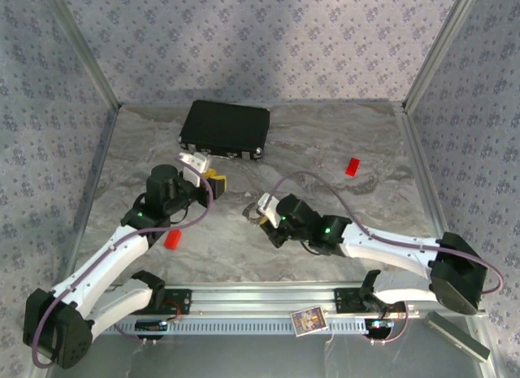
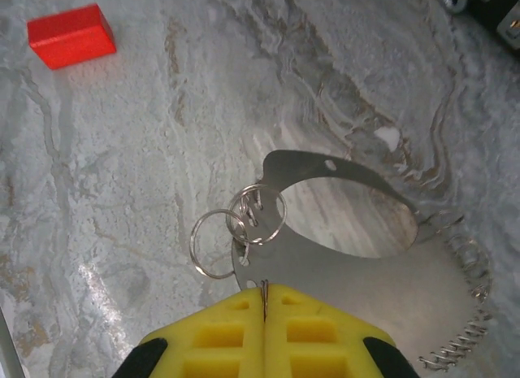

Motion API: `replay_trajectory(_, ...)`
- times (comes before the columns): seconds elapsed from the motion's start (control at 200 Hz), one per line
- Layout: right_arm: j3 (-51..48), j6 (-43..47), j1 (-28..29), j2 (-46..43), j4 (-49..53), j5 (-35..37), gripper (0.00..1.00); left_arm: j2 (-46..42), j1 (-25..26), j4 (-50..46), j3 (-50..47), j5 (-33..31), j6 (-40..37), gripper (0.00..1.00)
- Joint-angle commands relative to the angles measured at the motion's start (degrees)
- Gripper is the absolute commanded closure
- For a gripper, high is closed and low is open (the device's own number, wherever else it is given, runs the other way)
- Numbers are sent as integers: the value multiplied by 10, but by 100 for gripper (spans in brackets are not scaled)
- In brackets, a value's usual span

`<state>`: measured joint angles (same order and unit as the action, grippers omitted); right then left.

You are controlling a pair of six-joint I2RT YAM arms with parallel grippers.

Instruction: Put the keys on the keyring

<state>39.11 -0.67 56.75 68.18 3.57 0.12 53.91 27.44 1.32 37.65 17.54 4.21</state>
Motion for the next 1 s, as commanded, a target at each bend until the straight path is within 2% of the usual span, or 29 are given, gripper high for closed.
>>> replay_trajectory(0.0, -19, 66, -50, -49, -44, -126, 100, 19, 3, -13, 46, 130, -135, 62)
replay_trajectory(0.085, -46, 83, -81, -75, -78, -180, 100, 52, 2, -13, 70, 212, -169, 62)
replay_trajectory(0.17, -59, 111, -92, -94, -95, -203, 100, 102, 2, -3, 100, 260, -176, 63)
replay_trajectory(0.34, -54, 139, -110, -107, -78, -228, 100, 202, 7, -9, 168, 348, -190, 76)
replay_trajectory(0.39, -55, 139, -116, -110, -77, -235, 100, 219, 15, -27, 178, 362, -217, 78)
replay_trajectory(0.43, -58, 140, -121, -113, -78, -238, 100, 228, 23, -49, 180, 374, -258, 84)
replay_trajectory(0.49, -61, 142, -125, -115, -79, -243, 100, 233, 37, -70, 173, 383, -310, 85)
replay_trajectory(0.56, -62, 144, -130, -117, -79, -252, 100, 232, 48, -66, 155, 388, -335, 85)
replay_trajectory(0.755, -60, 151, -135, -119, -67, -274, 100, 230, 69, 2, 103, 374, -336, 82)
replay_trajectory(0.994, -58, 153, -135, -127, -56, -260, 100, 221, 86, -30, 84, 370, -365, 77)
